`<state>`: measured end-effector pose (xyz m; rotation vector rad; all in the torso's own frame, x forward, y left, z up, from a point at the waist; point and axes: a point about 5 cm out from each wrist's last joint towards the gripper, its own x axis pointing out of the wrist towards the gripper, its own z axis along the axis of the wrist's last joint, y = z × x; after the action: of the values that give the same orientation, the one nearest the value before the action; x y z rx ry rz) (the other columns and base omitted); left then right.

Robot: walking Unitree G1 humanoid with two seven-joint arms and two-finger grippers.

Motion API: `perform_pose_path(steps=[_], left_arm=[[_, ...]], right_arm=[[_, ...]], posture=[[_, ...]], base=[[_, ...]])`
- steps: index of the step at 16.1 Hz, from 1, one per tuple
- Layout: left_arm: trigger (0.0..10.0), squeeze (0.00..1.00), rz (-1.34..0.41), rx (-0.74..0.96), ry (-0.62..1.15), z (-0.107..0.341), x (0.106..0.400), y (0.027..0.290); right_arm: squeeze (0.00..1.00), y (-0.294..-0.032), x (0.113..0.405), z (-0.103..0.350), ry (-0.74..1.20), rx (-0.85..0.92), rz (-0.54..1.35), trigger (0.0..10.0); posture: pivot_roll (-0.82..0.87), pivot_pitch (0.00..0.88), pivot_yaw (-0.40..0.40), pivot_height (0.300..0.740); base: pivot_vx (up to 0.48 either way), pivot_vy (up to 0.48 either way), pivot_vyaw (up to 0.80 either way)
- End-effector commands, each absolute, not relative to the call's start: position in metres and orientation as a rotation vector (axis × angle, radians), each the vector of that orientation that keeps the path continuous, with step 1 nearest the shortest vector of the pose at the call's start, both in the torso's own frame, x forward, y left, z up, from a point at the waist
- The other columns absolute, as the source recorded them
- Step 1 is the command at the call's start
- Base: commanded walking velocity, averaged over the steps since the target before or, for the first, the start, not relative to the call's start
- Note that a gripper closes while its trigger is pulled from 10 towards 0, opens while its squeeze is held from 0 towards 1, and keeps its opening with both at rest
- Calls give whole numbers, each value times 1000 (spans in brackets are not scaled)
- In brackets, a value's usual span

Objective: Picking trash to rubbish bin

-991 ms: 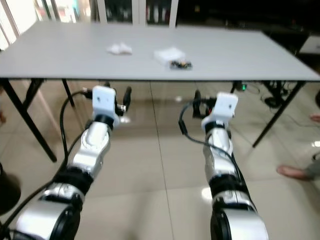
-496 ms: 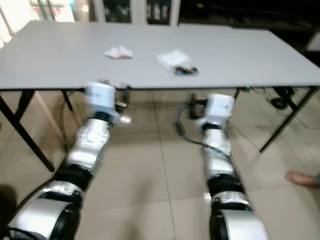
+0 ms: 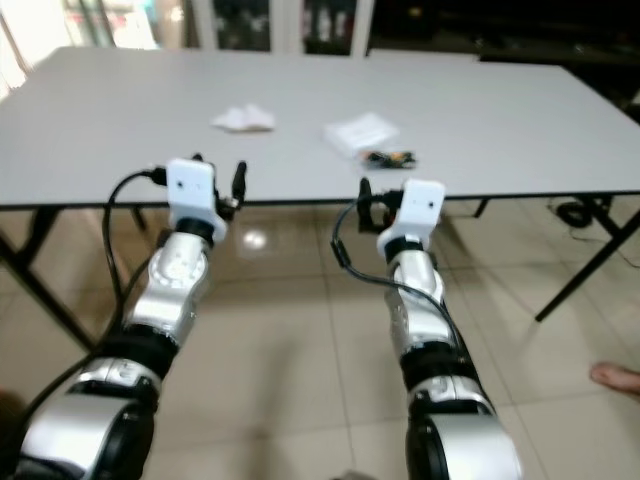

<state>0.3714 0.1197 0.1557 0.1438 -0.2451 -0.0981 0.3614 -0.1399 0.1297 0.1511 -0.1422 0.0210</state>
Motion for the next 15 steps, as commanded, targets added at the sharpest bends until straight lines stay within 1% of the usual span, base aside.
perform_pose_path(steps=[1, 10, 15], left_arm=[[10000, 0, -106, 159, -259, 161, 373, 121], [10000, 0, -131, 162, -265, 163, 372, 117], [10000, 0, -129, 164, -269, 165, 373, 117]], right_arm=[[0, -138, 362, 134, -154, 155, 24, 10000], [0, -135, 360, 132, -153, 162, 24, 10000], [0, -134, 361, 131, -146, 166, 30, 10000]], posture=[[-55, 43, -79, 740], [-53, 50, -59, 740], [-42, 40, -70, 740]], base=[[480, 0, 0], [480, 0, 0], [432, 0, 0]])
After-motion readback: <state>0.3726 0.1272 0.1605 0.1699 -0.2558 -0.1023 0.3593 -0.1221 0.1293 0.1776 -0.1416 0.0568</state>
